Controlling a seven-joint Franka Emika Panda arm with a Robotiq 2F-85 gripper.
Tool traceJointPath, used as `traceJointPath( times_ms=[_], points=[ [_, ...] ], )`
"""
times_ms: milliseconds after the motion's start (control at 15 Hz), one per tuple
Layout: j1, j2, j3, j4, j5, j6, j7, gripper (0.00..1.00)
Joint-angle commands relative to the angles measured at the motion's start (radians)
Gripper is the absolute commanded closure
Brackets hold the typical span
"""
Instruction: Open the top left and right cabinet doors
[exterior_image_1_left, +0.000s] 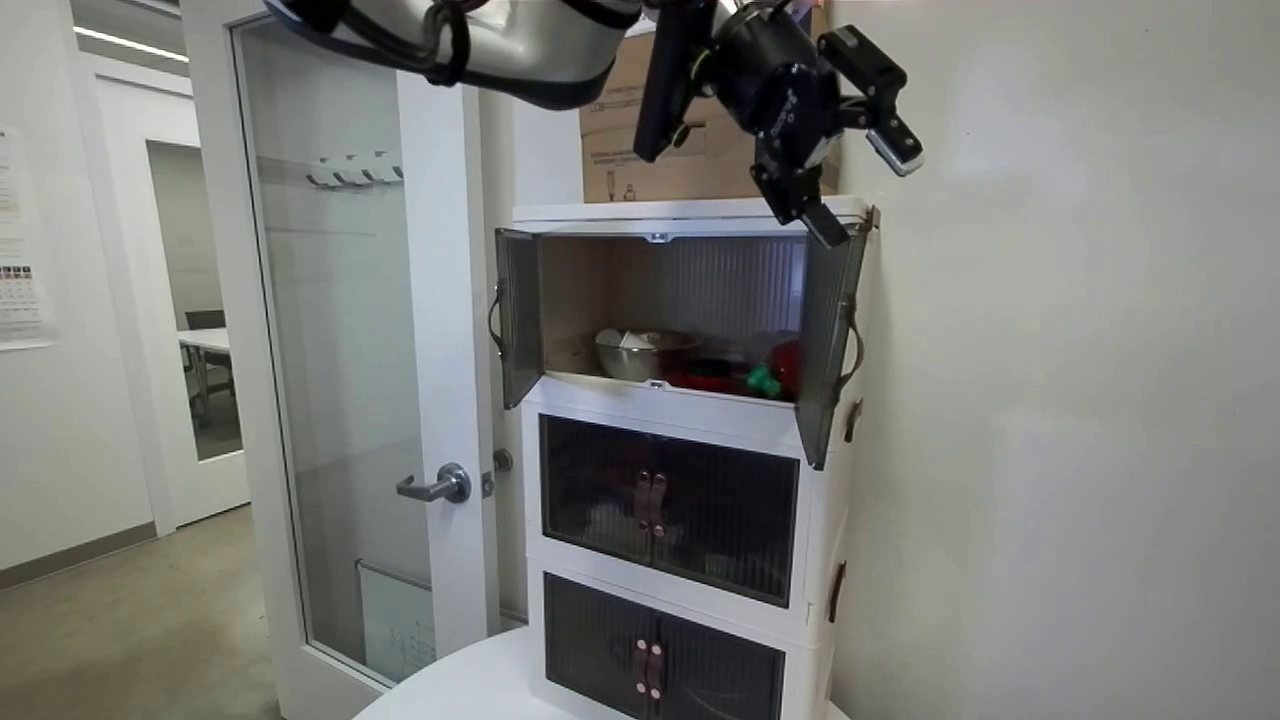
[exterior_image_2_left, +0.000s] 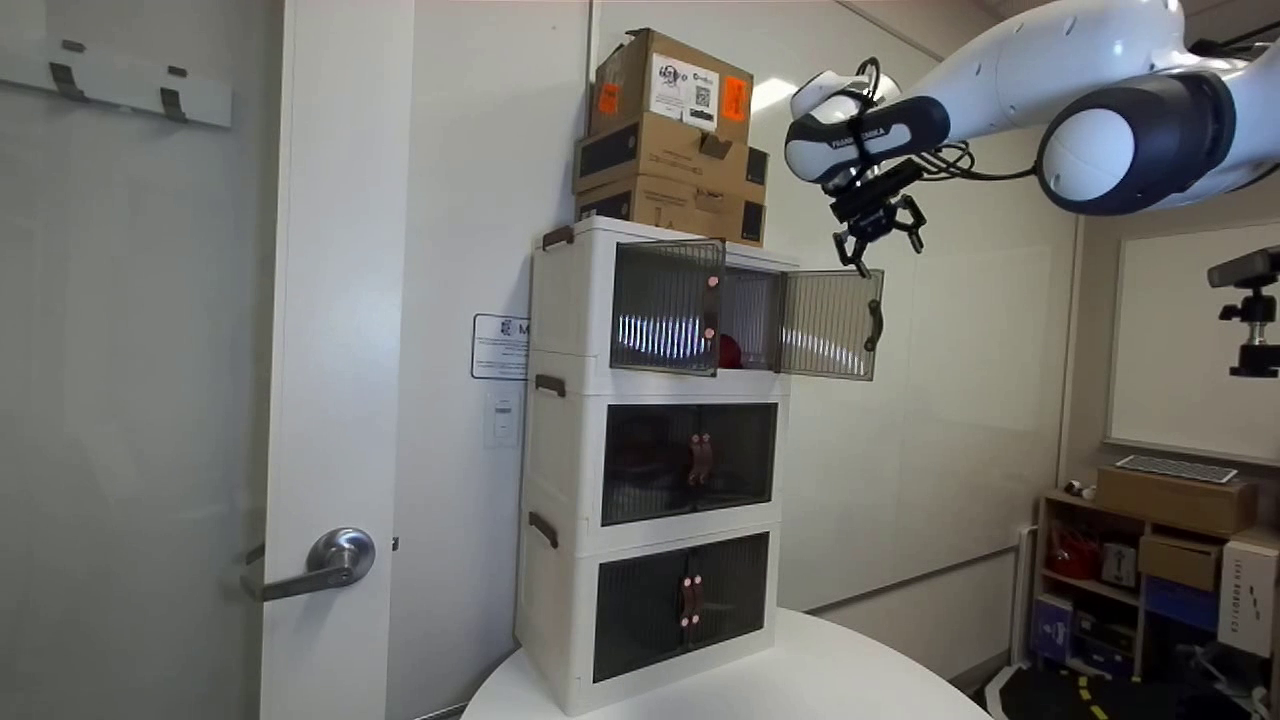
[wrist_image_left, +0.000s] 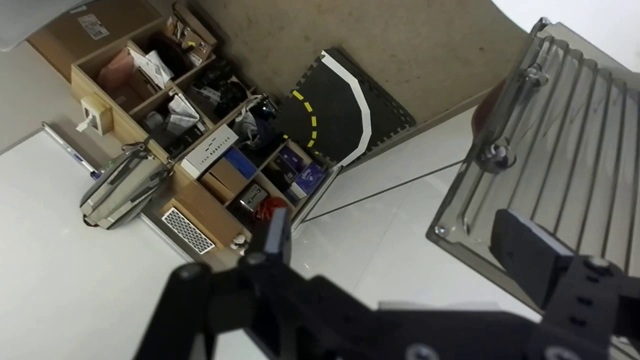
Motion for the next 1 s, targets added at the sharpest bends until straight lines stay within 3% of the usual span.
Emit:
traceJointPath(
  times_ms=[0, 600, 933],
  points=[
    [-0.018, -0.051, 0.062, 0.013, 0.078, 0.02, -0.12, 0.0],
    [0.048, -0.303, 0.2, -0.047, 0.183, 0.028, -0.387, 0.0],
    [0.019, -0.342, 0.303, -0.232, 0.319, 0.257, -0.474, 0.0]
  ],
)
